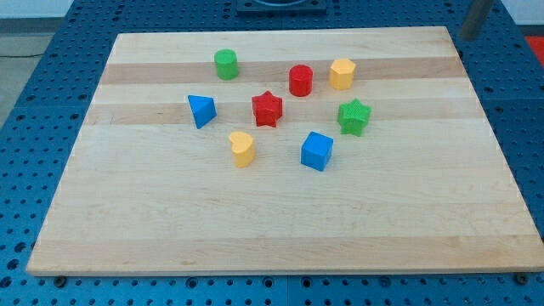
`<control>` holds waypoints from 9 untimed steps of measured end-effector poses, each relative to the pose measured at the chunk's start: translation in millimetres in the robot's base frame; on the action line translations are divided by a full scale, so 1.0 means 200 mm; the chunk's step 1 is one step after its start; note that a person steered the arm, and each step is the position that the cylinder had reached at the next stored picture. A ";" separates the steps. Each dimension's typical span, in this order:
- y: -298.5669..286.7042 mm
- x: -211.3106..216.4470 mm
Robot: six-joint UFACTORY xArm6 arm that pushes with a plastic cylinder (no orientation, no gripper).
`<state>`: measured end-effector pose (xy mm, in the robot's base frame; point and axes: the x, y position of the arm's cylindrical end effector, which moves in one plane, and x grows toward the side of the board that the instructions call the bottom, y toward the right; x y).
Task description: Move the blue cube bottom left to the red circle
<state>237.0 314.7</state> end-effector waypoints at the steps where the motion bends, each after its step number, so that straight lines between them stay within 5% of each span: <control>1: -0.13 0.24; 4: -0.67 1.23; 7: -1.39 1.28; 9: -1.49 1.13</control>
<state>462.9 17.2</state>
